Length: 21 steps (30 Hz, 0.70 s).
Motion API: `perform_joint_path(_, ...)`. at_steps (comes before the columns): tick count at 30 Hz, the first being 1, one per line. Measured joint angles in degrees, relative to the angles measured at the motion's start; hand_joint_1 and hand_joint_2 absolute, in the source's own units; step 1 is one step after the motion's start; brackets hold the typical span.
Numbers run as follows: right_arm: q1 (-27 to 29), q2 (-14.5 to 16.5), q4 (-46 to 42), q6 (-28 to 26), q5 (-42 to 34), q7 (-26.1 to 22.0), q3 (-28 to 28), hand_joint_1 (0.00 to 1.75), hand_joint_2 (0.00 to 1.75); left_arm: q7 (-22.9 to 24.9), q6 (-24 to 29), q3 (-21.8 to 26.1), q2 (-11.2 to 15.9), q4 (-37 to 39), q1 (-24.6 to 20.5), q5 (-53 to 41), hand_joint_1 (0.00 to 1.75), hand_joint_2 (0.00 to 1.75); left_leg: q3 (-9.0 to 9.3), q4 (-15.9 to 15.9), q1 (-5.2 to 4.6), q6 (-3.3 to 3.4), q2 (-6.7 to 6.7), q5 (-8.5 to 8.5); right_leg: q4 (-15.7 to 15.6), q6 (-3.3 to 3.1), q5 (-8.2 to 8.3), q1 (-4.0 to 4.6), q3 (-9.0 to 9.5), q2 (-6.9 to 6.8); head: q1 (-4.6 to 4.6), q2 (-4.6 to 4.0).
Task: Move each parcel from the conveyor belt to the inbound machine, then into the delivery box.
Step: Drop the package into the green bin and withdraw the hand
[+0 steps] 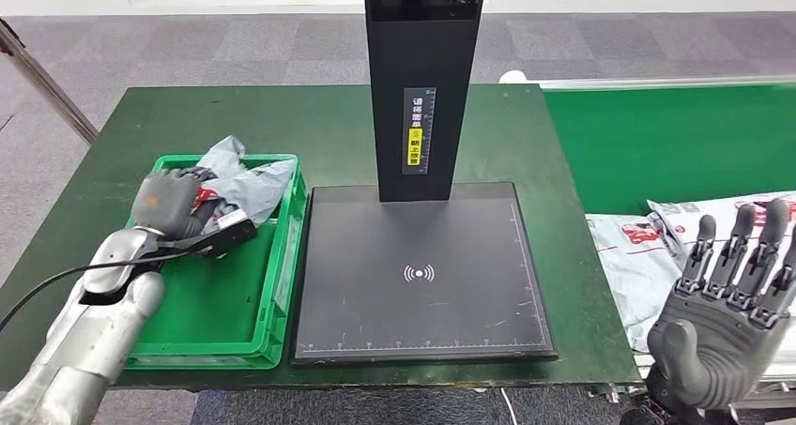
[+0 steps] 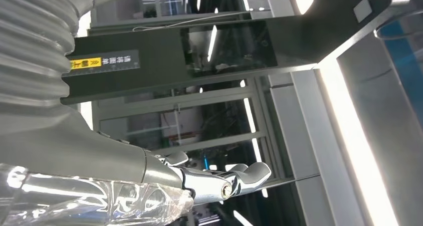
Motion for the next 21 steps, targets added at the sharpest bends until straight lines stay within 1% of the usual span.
perform_joint_path(5,2.69,1.06,-0.43,1.13,-0.77,-0.65,-1.2,0.0,1.75,0.91,-0.03,8.25,1.44,-6.92,7.26,-1.69,1.75,1.75,-0.01,0.0,0.01,-0.04,0.02,-0.03,0.0,-0.01,-0.01,0.02,-0.03,0.01,0.02,0.0)
perform_joint_path(8,3.76,1.78,-0.54,2.14,-1.37,-0.61,-1.89,0.0,1.75,1.01,-0.22,12.37,1.95,-9.57,9.73,-2.45,1.75,1.75,-0.01,0.0,0.01,-0.08,0.08,-0.07,0.0,-0.02,-0.01,0.05,-0.06,0.03,0.01,0.0)
perform_joint_path(10,4.08,2.11,-0.6,2.62,-1.6,-0.56,-2.21,0.0,1.75,0.99,-0.33,14.43,2.03,-10.52,10.49,-2.89,1.75,1.75,-0.01,0.0,0.01,-0.08,0.09,-0.06,0.0,-0.03,-0.01,0.07,-0.06,0.03,0.02,0.0)
perform_joint_path(14,4.24,2.55,-0.62,2.96,-1.69,-0.5,-2.77,0.0,1.75,0.79,-0.5,16.75,2.05,-11.58,11.26,-3.27,1.75,1.75,0.0,0.0,0.01,-0.09,0.09,-0.06,0.0,-0.03,0.0,0.08,-0.06,0.05,0.01,0.0)
perform_joint_path(21,4.27,2.91,-0.62,3.54,-2.07,0.16,-3.05,0.0,1.75,0.77,-0.56,18.22,2.03,-12.2,11.65,-4.32,1.75,1.75,0.01,0.0,0.01,-0.09,0.1,-0.06,0.0,-0.04,0.0,0.09,-0.08,0.1,0.01,0.0)
